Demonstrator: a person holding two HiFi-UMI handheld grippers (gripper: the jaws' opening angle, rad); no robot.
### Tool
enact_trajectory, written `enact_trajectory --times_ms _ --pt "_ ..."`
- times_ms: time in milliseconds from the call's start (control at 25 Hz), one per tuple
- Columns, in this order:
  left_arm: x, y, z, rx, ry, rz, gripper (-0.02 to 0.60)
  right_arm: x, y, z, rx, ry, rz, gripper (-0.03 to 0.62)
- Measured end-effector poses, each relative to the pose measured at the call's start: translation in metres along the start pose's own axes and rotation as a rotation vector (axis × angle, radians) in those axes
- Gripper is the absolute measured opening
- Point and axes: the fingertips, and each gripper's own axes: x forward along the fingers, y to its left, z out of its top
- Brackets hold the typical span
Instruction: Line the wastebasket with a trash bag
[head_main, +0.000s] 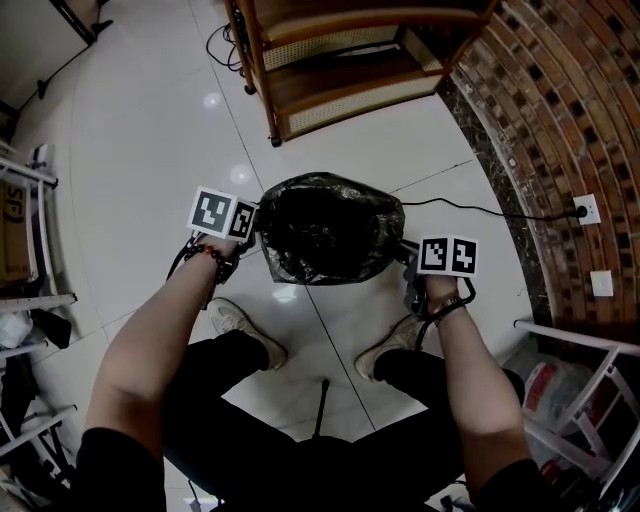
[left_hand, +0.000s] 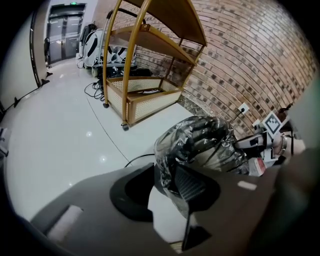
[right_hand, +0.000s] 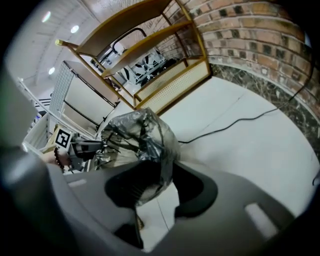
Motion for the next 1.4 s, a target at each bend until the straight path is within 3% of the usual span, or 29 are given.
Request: enact_trajectory --times_ms 160,360,480,880,1000,1200,1400 --pt "0.003 0.002 0.004 0.006 0.004 0.002 0.135 -0.003 -0.004 0.011 -0.063 -0.014 -0.041 0.160" --pt "0.000 0.004 0.008 0.010 -0.006 -0.025 0.175 -0.030 0.017 0.051 -0.294 -0.091 -0.114 0.160" --pt "-0.005 0.000 0.008 0.017 -0.013 -0.040 0.196 -0.034 0.030 0.064 -0.395 -0.076 -0.117 0.189" --pt "-0.021 -0.001 0.001 0.026 -0.038 -0.049 0.225 -0.003 0.036 0.002 -0.382 0.106 -0.034 0.206" --pt "-0.030 -0.001 0.004 0.018 -0.067 -0.057 0.235 -0.010 0.036 0.000 -0.375 0.088 -0.041 0.204" --pt "-0.032 0.001 -0.003 0.036 -0.022 -0.087 0.276 -0.033 0.062 0.049 -0.532 -0.055 -0.079 0.204" --pt "-0.026 -0.002 -0.008 0.026 0.010 -0.142 0.370 0.001 0.078 0.064 -0.702 -0.003 -0.078 0.204"
